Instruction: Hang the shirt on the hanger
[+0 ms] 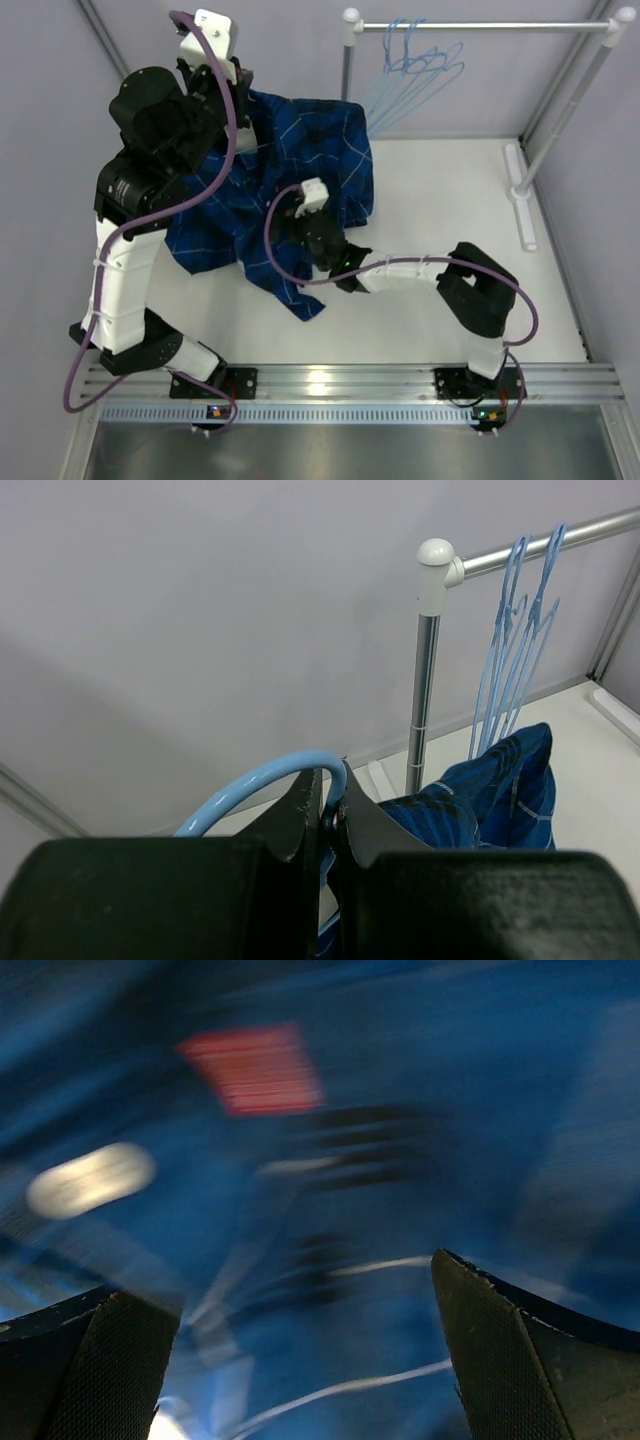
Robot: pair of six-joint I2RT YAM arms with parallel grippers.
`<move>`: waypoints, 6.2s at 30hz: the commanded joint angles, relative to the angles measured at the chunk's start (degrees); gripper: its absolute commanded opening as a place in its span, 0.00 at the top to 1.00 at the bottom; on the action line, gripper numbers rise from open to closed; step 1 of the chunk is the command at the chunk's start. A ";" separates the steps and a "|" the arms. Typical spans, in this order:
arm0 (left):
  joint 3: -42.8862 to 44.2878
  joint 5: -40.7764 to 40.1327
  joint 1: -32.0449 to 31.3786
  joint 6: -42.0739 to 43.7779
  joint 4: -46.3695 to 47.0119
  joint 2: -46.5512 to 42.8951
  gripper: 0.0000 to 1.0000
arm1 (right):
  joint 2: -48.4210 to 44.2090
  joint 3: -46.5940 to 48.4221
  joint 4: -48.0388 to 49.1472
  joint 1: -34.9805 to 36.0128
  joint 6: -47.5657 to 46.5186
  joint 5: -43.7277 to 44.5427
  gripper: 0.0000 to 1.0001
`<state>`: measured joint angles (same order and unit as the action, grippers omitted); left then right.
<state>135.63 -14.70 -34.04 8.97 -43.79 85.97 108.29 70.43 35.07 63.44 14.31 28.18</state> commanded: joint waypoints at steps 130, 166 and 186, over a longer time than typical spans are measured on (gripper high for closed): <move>-23.13 31.05 -0.06 -12.49 1.78 -11.53 1.00 | -38.50 -0.12 -30.06 -24.86 -2.35 -63.16 0.60; -25.59 35.18 -0.06 -12.14 3.98 -12.50 1.00 | -38.85 -1.53 -36.92 -22.04 -17.73 -64.21 1.00; -28.23 35.09 0.03 -10.20 3.98 -14.52 1.00 | -42.90 -2.23 -35.77 -25.65 -15.45 -72.48 0.78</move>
<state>107.18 20.14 -33.89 -1.63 -43.99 73.36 64.93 67.13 -1.34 38.54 -1.96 -41.60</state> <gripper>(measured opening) 0.088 0.296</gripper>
